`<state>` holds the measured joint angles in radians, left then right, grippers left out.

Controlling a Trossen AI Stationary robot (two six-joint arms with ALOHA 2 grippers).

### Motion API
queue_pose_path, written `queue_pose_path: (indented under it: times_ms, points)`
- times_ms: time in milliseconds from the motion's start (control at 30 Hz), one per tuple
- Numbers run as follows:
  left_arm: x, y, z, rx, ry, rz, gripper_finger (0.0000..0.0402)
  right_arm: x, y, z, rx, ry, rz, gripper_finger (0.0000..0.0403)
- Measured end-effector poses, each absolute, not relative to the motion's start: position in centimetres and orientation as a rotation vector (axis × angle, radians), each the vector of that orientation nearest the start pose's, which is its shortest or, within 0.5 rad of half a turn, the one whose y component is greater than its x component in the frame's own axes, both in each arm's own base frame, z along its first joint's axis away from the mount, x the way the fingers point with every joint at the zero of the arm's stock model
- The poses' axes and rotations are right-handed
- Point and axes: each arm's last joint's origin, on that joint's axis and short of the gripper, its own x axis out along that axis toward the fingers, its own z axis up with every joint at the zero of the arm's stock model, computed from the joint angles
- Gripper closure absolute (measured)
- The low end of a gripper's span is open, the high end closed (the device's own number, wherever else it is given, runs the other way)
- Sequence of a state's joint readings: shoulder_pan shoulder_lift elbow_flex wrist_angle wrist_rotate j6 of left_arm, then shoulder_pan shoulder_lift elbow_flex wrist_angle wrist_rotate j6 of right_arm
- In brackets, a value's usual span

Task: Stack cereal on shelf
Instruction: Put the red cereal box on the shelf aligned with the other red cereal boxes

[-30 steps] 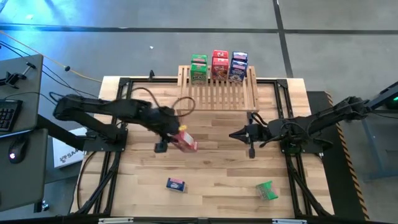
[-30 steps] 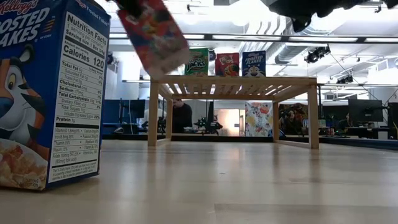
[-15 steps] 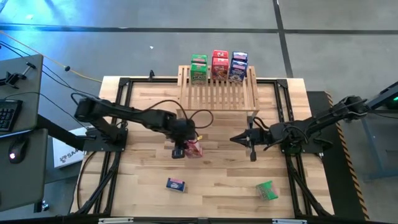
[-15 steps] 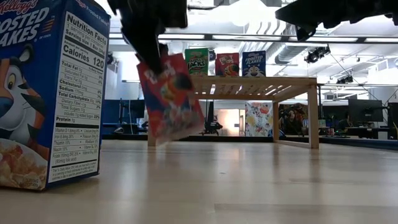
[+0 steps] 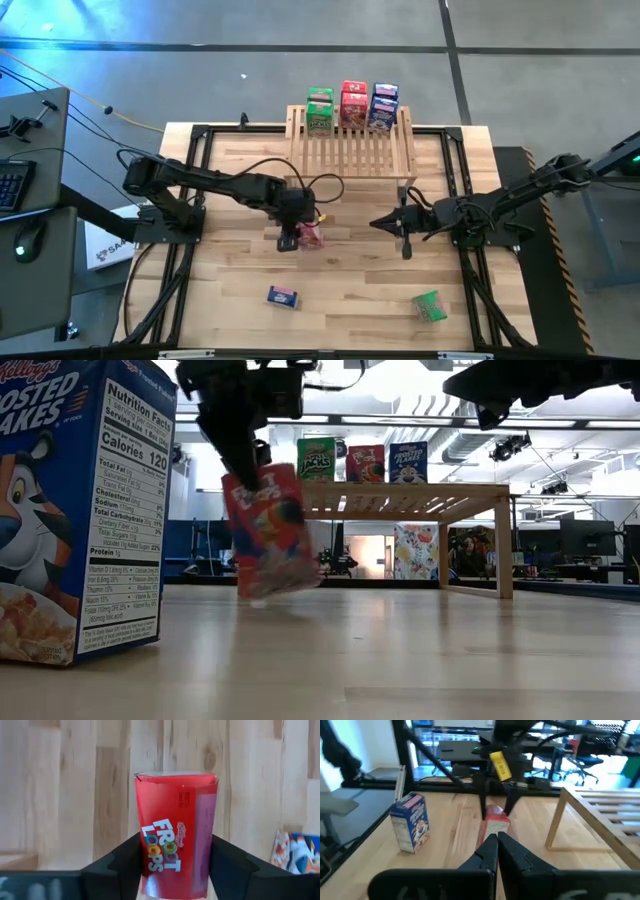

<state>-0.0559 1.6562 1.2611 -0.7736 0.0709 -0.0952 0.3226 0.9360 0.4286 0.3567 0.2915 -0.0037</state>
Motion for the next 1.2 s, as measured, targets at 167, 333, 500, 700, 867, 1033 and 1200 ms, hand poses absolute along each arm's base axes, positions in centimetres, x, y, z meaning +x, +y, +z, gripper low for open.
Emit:
queue_pose_path:
  times_ms: [167,333,500,700,867,1033,1200]
  points:
    - [32.5,-1.9,23.9,-0.085,1.200,-0.060,0.0182,19.3,5.4,23.1,0.027,0.183,-0.023,0.0403]
    - [32.8,-2.1,24.0,-0.040,1.170,-0.087,0.0167,19.6,5.3,22.8,-0.001,0.188,-0.095,0.0403]
    - [31.9,-2.2,25.5,-0.023,1.126,-0.106,0.0171,20.0,5.5,22.8,-0.018,0.165,-0.097,0.0403]
    - [30.1,-2.1,28.7,-0.025,0.951,-0.115,0.0178,20.5,5.6,23.8,-0.001,0.132,-0.099,0.0403]
    - [27.7,-2.3,28.4,-0.051,0.783,-0.142,0.0186,21.7,6.0,24.5,0.003,0.141,-0.101,0.0393]
    - [25.1,-2.2,26.7,-0.087,0.656,-0.137,0.0194,24.1,6.8,24.4,0.039,0.183,-0.106,0.0336]
    - [23.4,-2.0,25.1,-0.108,0.511,-0.135,0.0199,27.4,7.9,24.4,0.046,0.239,-0.107,0.0253]
